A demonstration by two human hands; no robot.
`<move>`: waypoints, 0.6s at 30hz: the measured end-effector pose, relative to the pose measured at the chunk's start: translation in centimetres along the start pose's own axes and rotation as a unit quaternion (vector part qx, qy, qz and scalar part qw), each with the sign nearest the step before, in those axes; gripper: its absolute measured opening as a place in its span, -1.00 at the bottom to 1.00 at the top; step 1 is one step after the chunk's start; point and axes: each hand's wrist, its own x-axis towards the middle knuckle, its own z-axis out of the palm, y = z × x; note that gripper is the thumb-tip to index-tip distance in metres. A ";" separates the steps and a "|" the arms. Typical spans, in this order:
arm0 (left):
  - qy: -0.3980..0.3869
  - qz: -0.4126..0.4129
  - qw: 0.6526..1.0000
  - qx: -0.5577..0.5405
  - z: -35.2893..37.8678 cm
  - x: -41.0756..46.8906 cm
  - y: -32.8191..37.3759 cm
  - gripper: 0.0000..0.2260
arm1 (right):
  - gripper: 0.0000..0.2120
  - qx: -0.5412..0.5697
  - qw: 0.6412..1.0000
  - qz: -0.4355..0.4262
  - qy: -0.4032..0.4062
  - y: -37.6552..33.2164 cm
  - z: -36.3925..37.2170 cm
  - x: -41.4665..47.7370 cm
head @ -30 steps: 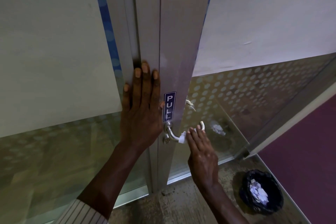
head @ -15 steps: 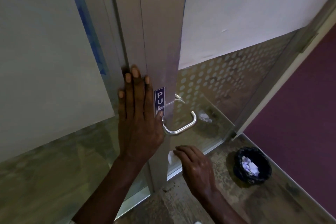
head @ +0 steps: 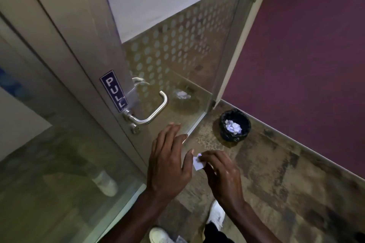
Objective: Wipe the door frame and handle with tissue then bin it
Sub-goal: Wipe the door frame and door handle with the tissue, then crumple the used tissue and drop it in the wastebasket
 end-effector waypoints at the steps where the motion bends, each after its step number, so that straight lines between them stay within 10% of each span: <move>1: -0.019 -0.014 0.999 -0.039 1.1 -0.4 0.5 -0.72 | -0.81 0.006 1.000 0.001 0.006 0.3 -0.6 -0.1; 18: -0.232 -0.269 0.890 -0.286 18.7 2.9 10.7 -0.94 | -0.61 0.148 0.980 0.124 -0.040 14.7 -11.0 -0.7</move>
